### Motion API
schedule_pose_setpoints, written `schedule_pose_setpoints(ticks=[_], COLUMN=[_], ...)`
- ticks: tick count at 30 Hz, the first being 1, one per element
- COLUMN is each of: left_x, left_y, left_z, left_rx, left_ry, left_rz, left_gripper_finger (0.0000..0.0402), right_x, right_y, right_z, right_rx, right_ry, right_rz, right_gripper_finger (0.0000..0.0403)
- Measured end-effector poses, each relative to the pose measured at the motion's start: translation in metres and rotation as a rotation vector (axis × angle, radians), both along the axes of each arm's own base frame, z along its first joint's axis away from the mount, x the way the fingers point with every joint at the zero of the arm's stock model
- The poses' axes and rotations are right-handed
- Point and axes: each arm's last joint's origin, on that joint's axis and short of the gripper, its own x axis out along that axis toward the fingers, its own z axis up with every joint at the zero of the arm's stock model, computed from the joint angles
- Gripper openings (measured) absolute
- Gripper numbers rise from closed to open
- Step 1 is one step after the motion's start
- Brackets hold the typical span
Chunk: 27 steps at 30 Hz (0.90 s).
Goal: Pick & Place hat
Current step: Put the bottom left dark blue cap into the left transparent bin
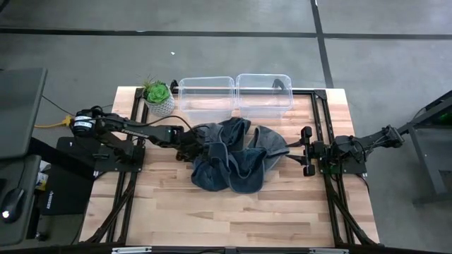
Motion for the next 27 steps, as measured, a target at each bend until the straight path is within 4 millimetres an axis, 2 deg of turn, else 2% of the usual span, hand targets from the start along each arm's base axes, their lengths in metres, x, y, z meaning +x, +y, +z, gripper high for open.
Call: schedule_pose_setpoints(ticks=[6, 17, 27], left_x=[0.0029, 0.005, 0.005], left_y=[0.0021, 0.0023, 0.0038], left_z=[0.0019, 0.0036, 0.0035], left_rx=[0.091, 0.061, 0.139], left_ry=[-0.04, -0.062, -0.065], left_rz=[0.007, 0.045, 0.034], left_gripper_finger=[0.0275, 0.0276, 0.0276], right_x=[0.0, 0.0, 0.0], right_y=[0.0, 0.0, 0.0], right_z=[0.0, 0.0, 0.0001], right_rx=[0.0, 0.0, 0.0], right_ry=[0.0, 0.0, 0.0], right_rz=[0.0, 0.0, 0.0], right_gripper_finger=[0.0165, 0.0165, 0.0165])
